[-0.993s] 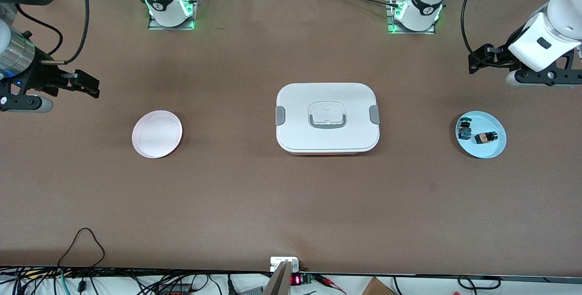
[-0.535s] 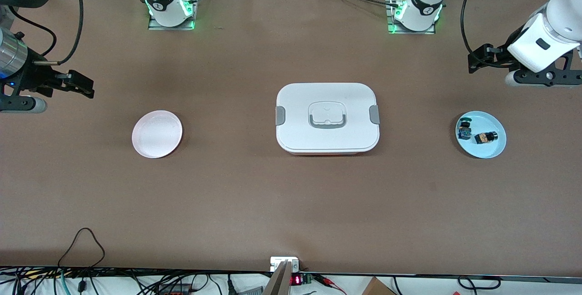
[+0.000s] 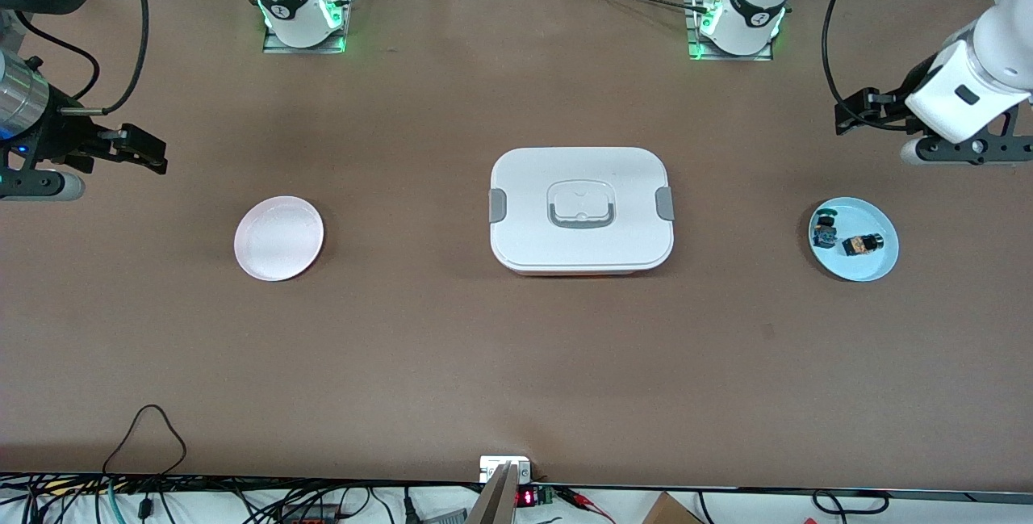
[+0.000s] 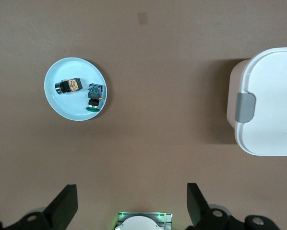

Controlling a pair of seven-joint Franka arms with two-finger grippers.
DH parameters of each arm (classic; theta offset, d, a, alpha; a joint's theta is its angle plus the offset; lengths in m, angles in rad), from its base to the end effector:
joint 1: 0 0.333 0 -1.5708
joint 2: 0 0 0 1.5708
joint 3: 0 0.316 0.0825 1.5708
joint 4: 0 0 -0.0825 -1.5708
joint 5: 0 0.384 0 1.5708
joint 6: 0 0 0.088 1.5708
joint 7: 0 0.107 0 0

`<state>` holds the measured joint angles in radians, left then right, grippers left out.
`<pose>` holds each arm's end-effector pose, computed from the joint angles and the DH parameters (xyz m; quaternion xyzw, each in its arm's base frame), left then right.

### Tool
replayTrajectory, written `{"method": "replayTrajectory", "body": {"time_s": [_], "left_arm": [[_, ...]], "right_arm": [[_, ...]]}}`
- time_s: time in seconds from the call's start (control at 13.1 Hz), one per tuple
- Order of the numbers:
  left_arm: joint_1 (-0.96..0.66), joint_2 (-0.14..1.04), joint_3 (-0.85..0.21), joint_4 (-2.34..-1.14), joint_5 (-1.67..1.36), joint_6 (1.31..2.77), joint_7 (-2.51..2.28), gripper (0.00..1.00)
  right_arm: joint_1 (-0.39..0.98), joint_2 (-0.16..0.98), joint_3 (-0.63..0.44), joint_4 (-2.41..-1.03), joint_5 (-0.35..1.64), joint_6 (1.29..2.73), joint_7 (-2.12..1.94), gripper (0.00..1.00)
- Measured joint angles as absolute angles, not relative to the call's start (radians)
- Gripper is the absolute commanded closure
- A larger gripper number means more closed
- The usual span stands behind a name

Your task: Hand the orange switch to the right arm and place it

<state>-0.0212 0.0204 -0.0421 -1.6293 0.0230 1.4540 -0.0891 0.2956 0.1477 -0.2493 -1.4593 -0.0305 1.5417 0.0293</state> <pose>0.5428 -0.0315 0.5772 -0.9951 -0.0130 0.0966 0.0185 0.5935 0.0351 0.5921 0.9989 0.0093 -0.0291 0.0346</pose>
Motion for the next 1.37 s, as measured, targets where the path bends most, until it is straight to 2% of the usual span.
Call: {"method": "replayTrajectory", "body": {"time_s": [0.38,0.61,0.92,1.22,1.37], "left_arm": [[0.05,0.136,-0.037,-1.629,0.044,1.397,-0.089,0.0],[0.115,0.243,-0.034,-1.63,0.081,1.435,-0.089,0.0],[0.213,0.348,-0.029,-1.691,0.084,1.686,-0.089,0.0],[0.272,0.36,-0.028,-1.848,0.123,1.989,-0.089,0.0],[0.29,0.36,-0.028,-1.903,0.126,2.078,-0.088,0.0]], "right_arm": [[0.295,0.148,-0.249,-1.459,-0.031,1.542,0.028,0.0],[0.295,0.148,-0.249,-1.459,-0.031,1.542,0.028,0.0],[0.294,0.148,-0.249,-1.459,-0.032,1.542,0.028,0.0],[0.294,0.148,-0.249,-1.459,-0.032,1.542,0.028,0.0],[0.294,0.148,-0.249,-1.459,-0.032,1.542,0.028,0.0]]}}
